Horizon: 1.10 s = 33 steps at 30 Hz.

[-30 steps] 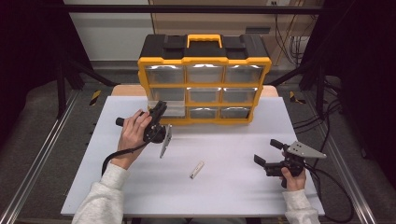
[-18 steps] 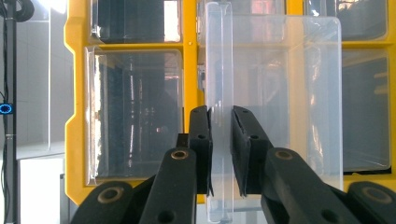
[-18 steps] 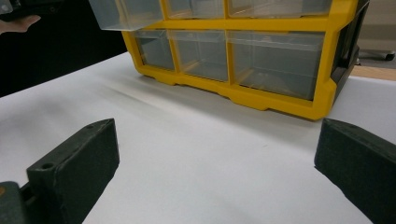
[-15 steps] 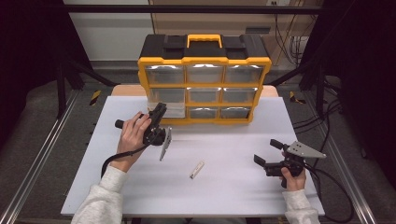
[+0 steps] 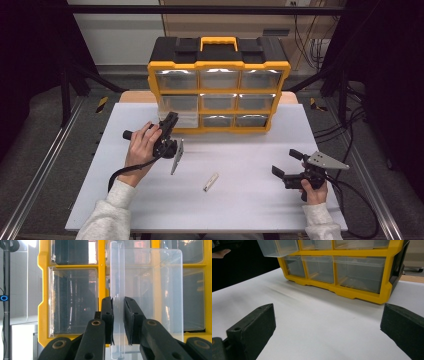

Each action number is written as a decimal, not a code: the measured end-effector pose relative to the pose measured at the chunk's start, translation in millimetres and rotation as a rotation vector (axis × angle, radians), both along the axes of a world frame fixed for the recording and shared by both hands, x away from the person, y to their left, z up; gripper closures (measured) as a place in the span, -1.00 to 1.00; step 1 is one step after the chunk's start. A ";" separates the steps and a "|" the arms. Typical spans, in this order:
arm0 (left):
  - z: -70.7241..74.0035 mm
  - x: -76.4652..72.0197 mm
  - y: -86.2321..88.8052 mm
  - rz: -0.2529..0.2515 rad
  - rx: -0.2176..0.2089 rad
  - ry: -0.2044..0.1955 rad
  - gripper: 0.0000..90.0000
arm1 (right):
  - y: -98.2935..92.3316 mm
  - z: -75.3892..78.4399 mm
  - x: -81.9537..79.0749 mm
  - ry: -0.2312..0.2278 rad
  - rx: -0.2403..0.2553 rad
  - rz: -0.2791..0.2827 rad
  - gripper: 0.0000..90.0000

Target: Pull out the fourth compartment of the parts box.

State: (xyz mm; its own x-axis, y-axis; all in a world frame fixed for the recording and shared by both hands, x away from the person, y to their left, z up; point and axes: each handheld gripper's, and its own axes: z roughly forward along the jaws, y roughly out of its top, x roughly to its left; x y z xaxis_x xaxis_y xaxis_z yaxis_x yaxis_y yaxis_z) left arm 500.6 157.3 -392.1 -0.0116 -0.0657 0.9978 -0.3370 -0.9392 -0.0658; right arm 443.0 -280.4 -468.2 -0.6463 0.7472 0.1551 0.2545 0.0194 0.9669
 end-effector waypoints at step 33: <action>1.4 -6.3 -1.1 0.008 -0.008 0.021 0.72 | -0.1 -0.3 0.4 -0.002 -0.003 -0.001 -0.99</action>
State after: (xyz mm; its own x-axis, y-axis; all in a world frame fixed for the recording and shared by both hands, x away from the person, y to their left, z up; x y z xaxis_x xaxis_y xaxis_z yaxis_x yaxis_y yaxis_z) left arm 494.4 156.2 -390.7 0.0097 -0.0578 0.9983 -0.3310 -0.9422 -0.0513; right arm 443.4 -280.4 -468.6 -0.6462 0.7480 0.1513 0.2526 0.0225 0.9673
